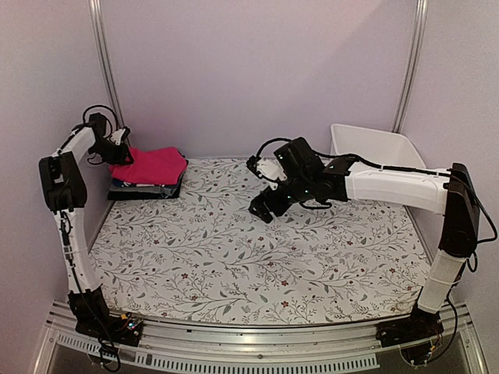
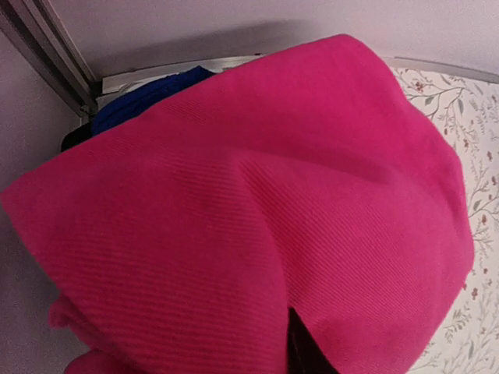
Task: Fold and stack the mixed laundry pile
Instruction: Place the square-folded trousers at the corner of the board.
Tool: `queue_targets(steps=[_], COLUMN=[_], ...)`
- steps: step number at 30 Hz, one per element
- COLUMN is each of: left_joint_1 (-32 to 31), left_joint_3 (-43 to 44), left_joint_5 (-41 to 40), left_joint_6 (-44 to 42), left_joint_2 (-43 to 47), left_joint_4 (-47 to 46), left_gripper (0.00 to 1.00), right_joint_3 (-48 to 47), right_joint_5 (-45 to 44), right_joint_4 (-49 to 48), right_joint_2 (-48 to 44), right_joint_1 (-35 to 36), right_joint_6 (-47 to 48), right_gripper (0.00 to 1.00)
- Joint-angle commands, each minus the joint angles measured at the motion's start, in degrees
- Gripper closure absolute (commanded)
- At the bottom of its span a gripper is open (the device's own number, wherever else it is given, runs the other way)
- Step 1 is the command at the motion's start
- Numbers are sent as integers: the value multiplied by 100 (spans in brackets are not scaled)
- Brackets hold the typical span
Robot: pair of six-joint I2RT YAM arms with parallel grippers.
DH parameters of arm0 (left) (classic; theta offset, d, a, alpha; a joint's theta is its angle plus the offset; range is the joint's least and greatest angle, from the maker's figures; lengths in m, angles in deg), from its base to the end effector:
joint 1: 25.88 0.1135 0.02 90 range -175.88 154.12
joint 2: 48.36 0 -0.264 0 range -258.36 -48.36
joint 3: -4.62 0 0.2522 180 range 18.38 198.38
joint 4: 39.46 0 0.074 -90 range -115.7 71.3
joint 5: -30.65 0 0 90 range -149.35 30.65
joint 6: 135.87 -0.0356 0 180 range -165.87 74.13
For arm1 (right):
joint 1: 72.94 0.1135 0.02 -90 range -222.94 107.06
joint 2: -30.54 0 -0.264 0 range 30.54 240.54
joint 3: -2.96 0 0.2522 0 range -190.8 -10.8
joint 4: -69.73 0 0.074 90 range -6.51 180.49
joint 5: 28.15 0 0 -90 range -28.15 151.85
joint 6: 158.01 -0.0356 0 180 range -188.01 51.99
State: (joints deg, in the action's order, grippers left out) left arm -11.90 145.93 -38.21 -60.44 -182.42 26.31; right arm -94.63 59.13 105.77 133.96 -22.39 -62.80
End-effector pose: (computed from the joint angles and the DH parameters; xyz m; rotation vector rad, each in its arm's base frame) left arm 0.4978 0.1107 0.2436 0.1449 2.5084 -0.2794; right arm 0.2642 0.3184 0.2715 -1.0659 2.0676 0.3494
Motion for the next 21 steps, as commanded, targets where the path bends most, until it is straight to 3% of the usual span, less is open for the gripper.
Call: queue_targets(steps=[1, 10, 11, 12, 13, 17, 21], left_joint_1=[-24, -196, -220, -255, -290, -375, -396], left_joint_3=[190, -47, -142, -243, -314, -498, -953], left_joint_5=[-1769, -2490, -2529, -2543, -2522, -2186, -1296], left_joint_6=[117, 360, 390, 434, 502, 978, 1655], left_joint_2=[-134, 822, 1000, 1174, 1322, 1772, 2067], left_joint_4=[-381, -579, -665, -753, -817, -988, -1263], left_gripper=[64, 39, 32, 7, 1, 0, 0], right_joint_3=[5, 29, 37, 42, 50, 64, 122], right_joint_5=[87, 53, 59, 55, 53, 92, 196], right_joint_4=[93, 95, 97, 82, 69, -23, -194], right_joint_2=[-72, -69, -68, -67, -67, -85, -149], right_joint_1=[-45, -45, -45, -52, -53, -162, -352], right_joint_6=[26, 69, 68, 68, 68, 4, -125], right_gripper=[1, 1, 1, 1, 1, 1, 1])
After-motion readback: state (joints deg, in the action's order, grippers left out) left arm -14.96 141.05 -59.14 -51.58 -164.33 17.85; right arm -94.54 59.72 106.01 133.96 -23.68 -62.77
